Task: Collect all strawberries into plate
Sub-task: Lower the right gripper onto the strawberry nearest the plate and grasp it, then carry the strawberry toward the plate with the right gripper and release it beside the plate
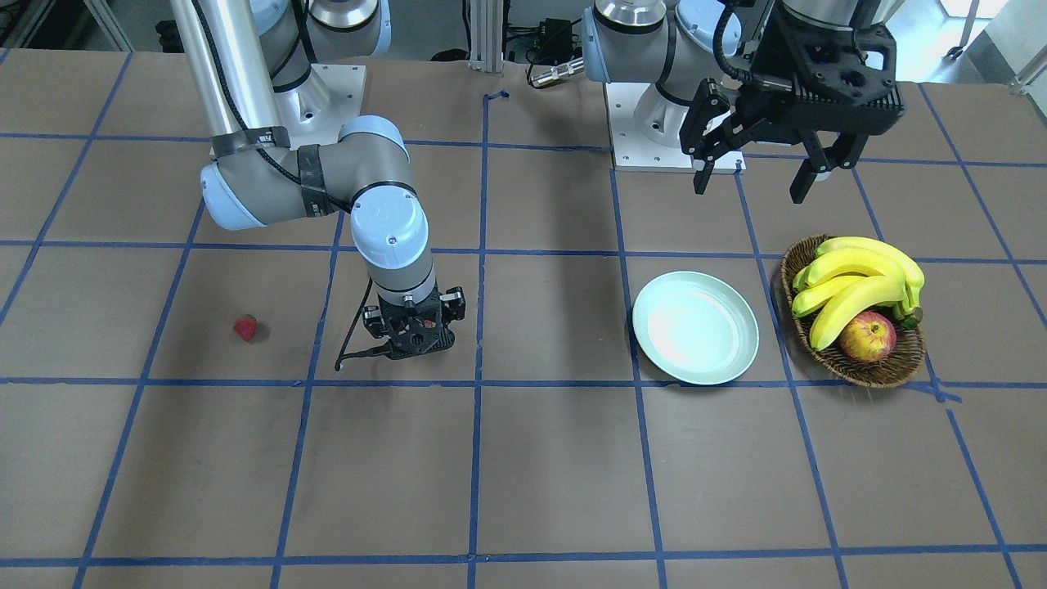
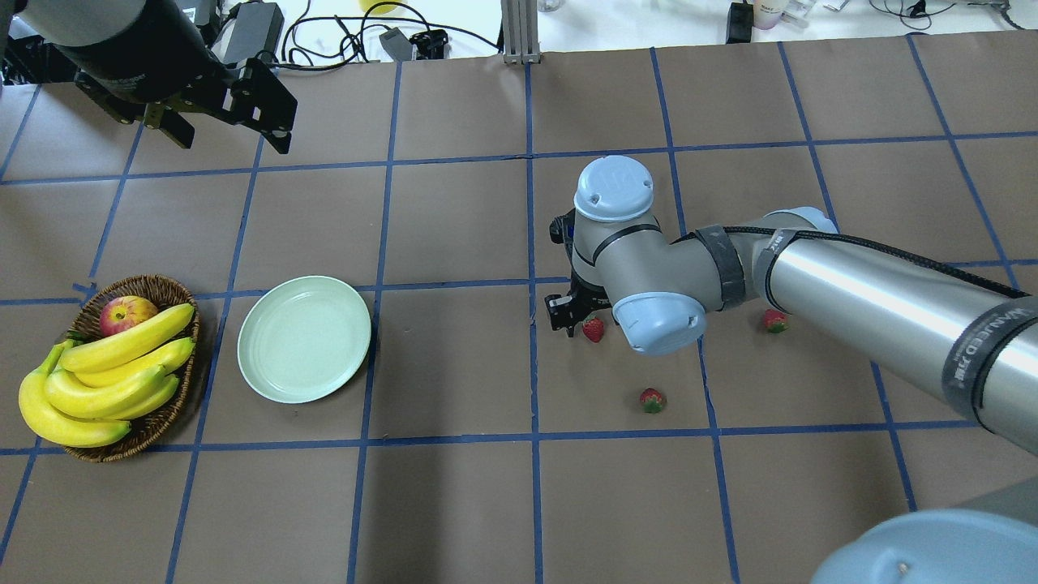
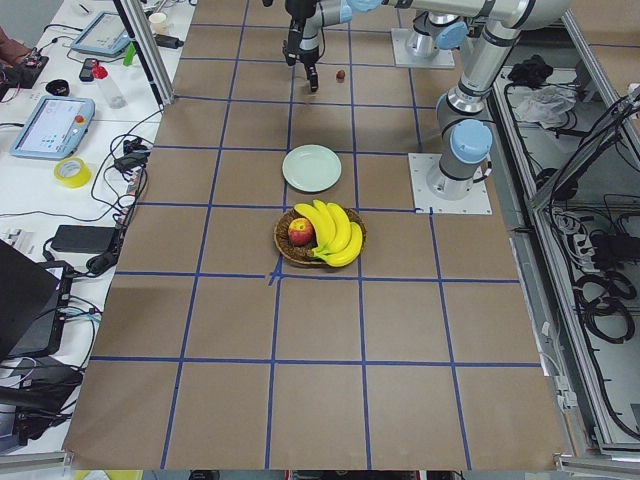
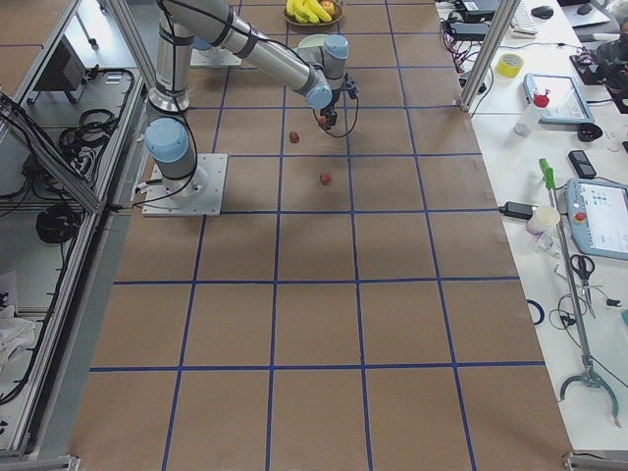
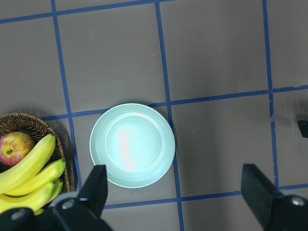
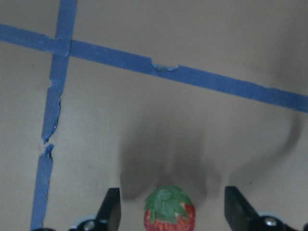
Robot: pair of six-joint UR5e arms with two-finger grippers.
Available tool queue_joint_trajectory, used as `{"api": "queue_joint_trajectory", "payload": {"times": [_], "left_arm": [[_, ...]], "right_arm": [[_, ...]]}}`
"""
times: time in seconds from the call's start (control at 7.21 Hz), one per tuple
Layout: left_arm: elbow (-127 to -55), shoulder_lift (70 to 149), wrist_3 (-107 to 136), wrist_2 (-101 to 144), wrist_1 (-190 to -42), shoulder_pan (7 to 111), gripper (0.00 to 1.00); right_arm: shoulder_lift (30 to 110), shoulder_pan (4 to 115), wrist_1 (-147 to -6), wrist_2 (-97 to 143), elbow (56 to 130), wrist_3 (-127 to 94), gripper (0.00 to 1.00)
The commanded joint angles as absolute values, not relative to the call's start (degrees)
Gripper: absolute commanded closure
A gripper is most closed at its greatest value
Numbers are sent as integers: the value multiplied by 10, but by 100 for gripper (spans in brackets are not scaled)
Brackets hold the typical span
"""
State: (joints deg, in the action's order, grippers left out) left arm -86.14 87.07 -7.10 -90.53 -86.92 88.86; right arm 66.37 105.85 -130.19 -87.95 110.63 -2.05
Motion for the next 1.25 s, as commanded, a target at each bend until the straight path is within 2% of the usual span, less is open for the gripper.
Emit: {"api": "queue_joint_trajectory", "payload": {"times": [0.0, 0.14, 0.28, 0.55, 0.83, 0.97, 1.11], "left_arm": [[-862, 867, -72, -907, -869, 889, 0], [-862, 867, -72, -908, -869, 888, 0], [-862, 867, -72, -907, -869, 889, 0], [-862, 867, -73, -907, -869, 887, 0], [-861, 867, -73, -907, -869, 886, 0], [-862, 867, -73, -907, -869, 888, 0], [-862, 868, -73, -907, -869, 888, 0]], "right_arm": [[666, 1058, -1287, -876, 1102, -20, 75], [666, 1058, -1281, -876, 1097, -23, 91], [668, 1058, -1279, -875, 1081, -32, 100], [653, 1096, -1289, -783, 1039, -105, 100], [594, 1159, -1289, -745, 962, -162, 99], [586, 1169, -1288, -750, 960, -178, 49], [586, 1169, -1288, -742, 958, -180, 22]]}}
